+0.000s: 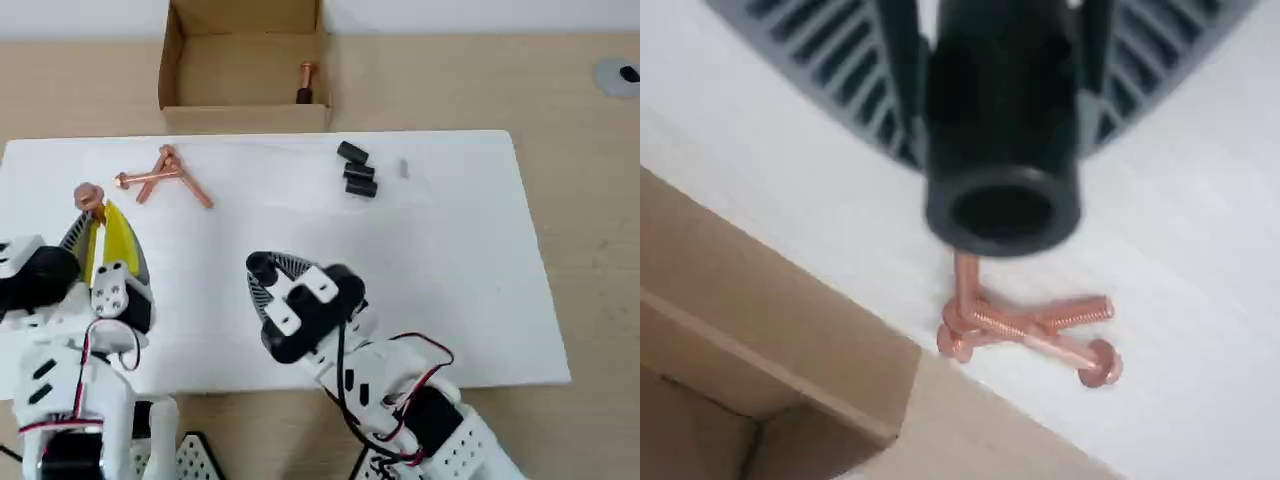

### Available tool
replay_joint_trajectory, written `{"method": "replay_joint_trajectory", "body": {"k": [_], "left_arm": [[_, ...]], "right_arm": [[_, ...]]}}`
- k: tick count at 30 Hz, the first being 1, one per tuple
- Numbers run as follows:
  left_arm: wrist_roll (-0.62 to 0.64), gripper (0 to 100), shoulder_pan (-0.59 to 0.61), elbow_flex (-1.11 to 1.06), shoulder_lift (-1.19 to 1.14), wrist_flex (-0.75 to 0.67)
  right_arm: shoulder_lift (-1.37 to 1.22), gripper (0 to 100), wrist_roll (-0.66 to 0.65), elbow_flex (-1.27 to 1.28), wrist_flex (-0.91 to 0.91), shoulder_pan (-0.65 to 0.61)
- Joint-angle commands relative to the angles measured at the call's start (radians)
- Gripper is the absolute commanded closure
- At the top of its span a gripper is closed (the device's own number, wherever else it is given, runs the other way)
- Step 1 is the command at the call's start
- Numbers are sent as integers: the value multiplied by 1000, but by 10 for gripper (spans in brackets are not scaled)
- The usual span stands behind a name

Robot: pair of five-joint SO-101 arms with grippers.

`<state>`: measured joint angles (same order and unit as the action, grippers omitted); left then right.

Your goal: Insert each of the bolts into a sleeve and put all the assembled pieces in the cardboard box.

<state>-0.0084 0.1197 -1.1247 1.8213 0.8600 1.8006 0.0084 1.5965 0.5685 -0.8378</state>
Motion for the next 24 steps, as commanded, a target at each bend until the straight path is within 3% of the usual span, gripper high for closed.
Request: {"method": "replay_joint_trajectory", "body": {"k": [1,6,15,24], "left_arm": [[-6,994,-15,-23,4,-48],[3,994,-55,-38,5,-49],[37,994,-298,-66,5,-43],[37,994,-316,-40,5,-48]], "right_arm": [[189,989,-11,64,-28,-10],[179,989,-5,88,-35,-16],[185,989,-3,88,-107,-16],[179,989,107,88,-114,-77]]}}
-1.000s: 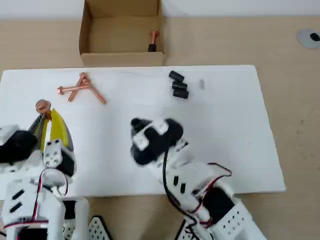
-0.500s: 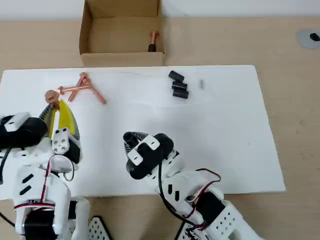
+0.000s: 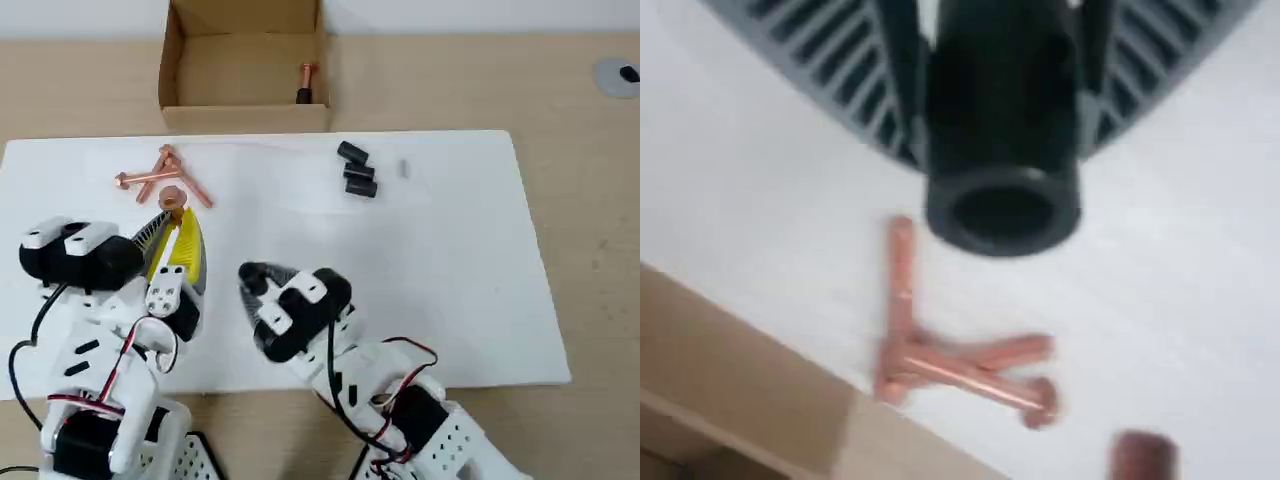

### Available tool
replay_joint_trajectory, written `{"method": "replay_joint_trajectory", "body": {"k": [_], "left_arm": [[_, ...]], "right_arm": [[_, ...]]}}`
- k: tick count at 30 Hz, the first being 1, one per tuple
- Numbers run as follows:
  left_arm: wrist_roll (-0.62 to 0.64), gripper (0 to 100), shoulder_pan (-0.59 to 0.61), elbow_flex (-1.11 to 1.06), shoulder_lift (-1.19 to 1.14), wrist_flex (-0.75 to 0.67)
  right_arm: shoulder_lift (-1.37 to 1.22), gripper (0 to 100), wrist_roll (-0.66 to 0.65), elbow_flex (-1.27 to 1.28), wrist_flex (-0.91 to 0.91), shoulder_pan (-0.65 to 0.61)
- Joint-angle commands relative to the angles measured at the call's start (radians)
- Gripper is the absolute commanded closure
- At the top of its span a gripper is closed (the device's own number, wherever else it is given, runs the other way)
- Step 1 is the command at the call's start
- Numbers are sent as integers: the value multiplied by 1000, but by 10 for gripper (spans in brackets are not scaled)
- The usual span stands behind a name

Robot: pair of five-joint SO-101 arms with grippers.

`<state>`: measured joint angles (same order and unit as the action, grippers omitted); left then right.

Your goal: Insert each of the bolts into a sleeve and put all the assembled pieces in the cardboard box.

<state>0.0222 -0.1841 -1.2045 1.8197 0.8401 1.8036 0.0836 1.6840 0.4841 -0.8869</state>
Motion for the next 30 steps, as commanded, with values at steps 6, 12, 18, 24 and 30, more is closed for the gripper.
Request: {"method": "replay_joint_trajectory", "body": {"k": [6,12,18,24,30], "left_arm": [[6,994,-104,106,7,11],[-17,994,-244,132,5,114],[-15,994,-247,133,7,117],[-14,994,-247,157,7,153],[-15,994,-245,181,7,180]], "right_arm": [[176,989,40,1,-28,-39],[179,989,41,1,-29,-39],[177,989,41,1,-29,-56],[177,989,41,1,-29,-59],[180,989,41,1,-29,-59]]}}
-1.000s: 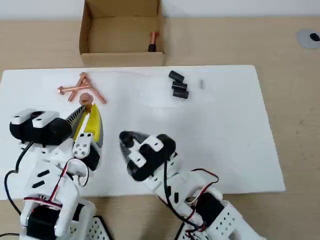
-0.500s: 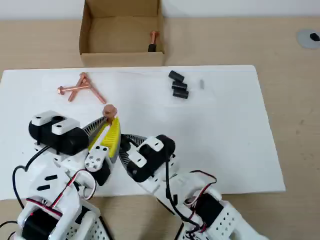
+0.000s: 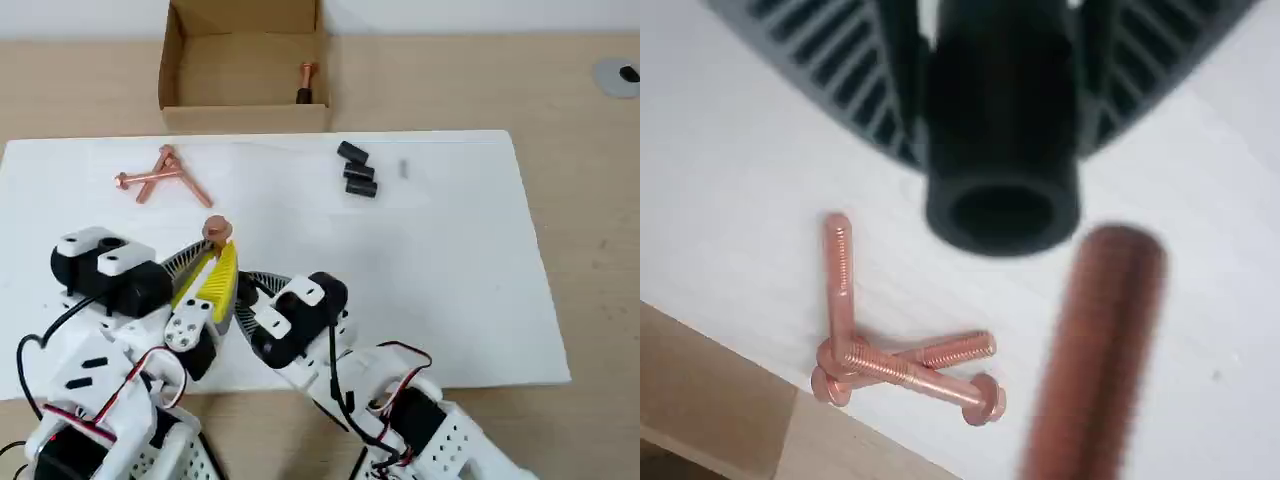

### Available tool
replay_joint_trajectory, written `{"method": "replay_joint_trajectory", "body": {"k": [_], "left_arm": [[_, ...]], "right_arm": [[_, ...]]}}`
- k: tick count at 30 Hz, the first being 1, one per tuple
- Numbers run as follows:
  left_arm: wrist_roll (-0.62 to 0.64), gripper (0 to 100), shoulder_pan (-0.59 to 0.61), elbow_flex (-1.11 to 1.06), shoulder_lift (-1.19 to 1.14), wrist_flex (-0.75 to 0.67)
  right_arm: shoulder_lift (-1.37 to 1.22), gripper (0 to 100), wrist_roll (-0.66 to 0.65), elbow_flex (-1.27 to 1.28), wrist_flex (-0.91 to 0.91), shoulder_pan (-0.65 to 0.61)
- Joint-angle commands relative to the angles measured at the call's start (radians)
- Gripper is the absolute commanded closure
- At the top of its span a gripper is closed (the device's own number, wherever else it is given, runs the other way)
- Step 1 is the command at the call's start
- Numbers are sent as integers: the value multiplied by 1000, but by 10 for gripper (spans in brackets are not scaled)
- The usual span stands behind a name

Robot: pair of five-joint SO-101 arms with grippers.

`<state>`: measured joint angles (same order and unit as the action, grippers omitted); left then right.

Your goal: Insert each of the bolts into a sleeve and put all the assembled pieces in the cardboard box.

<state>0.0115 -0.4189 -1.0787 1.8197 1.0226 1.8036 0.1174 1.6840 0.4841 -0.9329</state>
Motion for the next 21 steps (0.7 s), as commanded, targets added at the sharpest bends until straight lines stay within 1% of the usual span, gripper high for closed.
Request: {"method": "replay_joint_trajectory", "body": {"k": [1,11,15,18,21], "left_arm": [[-5,994,-11,54,7,-5],[-3,994,-15,-18,7,-83],[-2,994,-11,-23,7,-81],[32,994,-9,-23,8,-81],[37,994,-9,-23,8,-78]], "right_arm": [[180,989,8,1,-29,-13],[180,989,8,1,-29,-13],[180,989,8,1,-29,-13],[180,989,8,1,-29,-13],[180,989,8,1,-28,-13]]}}
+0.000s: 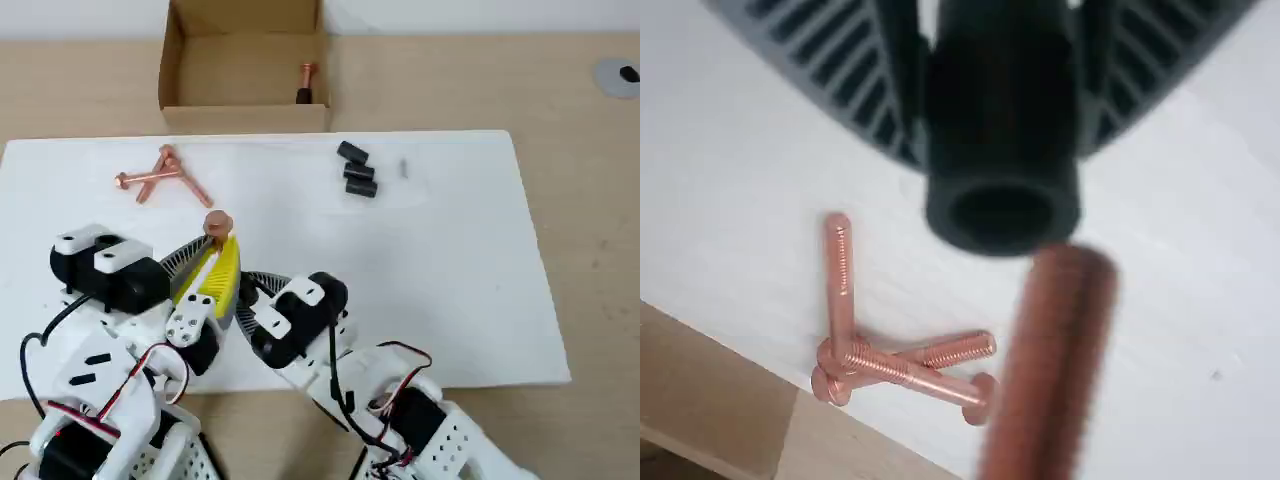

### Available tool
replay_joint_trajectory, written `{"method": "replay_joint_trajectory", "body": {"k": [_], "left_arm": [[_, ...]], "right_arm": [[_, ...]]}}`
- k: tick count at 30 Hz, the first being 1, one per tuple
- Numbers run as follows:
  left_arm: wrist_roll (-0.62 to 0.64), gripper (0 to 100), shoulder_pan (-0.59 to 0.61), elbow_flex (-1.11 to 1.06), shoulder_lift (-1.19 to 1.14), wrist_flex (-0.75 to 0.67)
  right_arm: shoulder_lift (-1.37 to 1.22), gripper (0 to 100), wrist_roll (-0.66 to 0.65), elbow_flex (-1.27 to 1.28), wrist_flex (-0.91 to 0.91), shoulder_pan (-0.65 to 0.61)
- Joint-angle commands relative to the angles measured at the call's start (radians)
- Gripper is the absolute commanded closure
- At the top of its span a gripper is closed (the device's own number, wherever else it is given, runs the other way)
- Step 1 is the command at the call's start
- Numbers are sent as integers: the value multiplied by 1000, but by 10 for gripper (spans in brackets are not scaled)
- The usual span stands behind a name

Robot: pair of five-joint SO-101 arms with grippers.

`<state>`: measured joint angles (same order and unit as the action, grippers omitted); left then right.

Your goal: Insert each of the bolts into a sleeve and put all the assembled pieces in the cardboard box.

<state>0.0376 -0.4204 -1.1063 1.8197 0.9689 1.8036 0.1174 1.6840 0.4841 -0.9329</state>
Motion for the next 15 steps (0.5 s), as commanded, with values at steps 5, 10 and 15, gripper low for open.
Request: {"method": "replay_joint_trajectory", "body": {"k": [5,10,15], "left_arm": [[12,995,-2,3,8,-20],[12,995,78,-54,8,-66],[43,994,123,-137,8,-155]], "right_arm": [[180,989,8,1,-28,-13],[180,989,8,1,-28,-13],[180,989,8,1,-28,-13]]}}
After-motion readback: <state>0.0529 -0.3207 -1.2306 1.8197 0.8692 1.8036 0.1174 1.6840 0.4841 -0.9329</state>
